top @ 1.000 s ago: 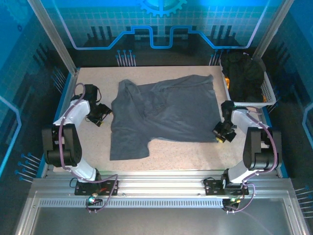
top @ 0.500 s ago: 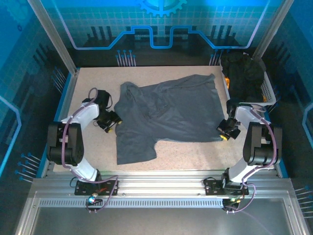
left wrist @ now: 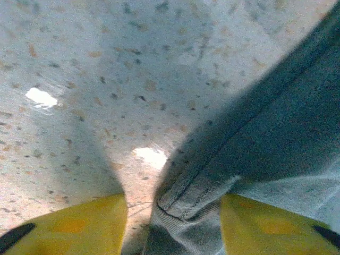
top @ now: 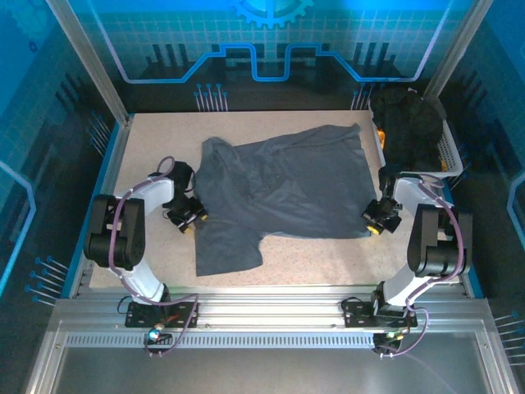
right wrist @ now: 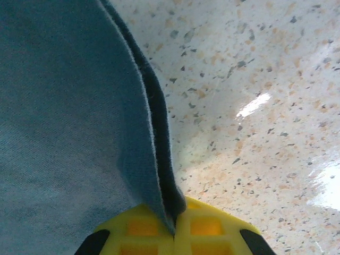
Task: Fold and stack the t-shirts
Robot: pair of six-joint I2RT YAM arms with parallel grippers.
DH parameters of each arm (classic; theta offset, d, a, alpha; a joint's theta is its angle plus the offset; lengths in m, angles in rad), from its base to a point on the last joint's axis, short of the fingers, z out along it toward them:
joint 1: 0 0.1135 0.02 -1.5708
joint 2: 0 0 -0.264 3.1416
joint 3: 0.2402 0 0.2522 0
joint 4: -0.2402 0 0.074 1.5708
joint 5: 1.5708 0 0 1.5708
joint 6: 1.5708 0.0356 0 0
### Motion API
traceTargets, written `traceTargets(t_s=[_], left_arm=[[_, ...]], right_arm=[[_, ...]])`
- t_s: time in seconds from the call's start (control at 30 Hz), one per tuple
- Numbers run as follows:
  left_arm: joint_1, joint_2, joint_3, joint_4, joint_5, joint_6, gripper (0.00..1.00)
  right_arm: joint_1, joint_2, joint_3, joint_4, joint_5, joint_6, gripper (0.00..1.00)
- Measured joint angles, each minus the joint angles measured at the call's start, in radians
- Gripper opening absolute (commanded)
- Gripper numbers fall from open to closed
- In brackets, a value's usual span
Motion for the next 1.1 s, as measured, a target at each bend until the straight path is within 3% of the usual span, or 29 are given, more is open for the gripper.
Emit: traceTargets(t_s=[0.1,0.2,0.4,0.57,0.97,1.1], left_arm=[[0.004,-0.001,-0.004,-0.018,-0.017,-0.014,0.14],[0.007,-0.013,-0.01,-0.008,-0.017,-0.024,0.0],[0.001,-0.043,-0.019,0.1,0.013,-0.033,0.0],[-0.001,-0.141,0.074,0.154,0.034,-0.108,0.0],[0.054,-0.268,0.496,0.311,0.04,-0.311,0.0],[0.1,-0.336,0.545,0.338,0.037,-0.353,0.0]], right_arm=[[0.004,0.0,0.0,0.001,-0.006,0.0,0.0],[0.008,-0.003,0.0,0.007,-0.018,0.0,0.0],[0.06,-0.06,0.001,0.03,-0.043,-0.025,0.0],[0.167,-0.131,0.078,0.034,-0.055,-0.045,0.0],[0.171,-0.156,0.744,0.122,-0.064,-0.045,0.0],[0.13,-0.183,0.824,0.154,-0.071,-0.044,0.0]])
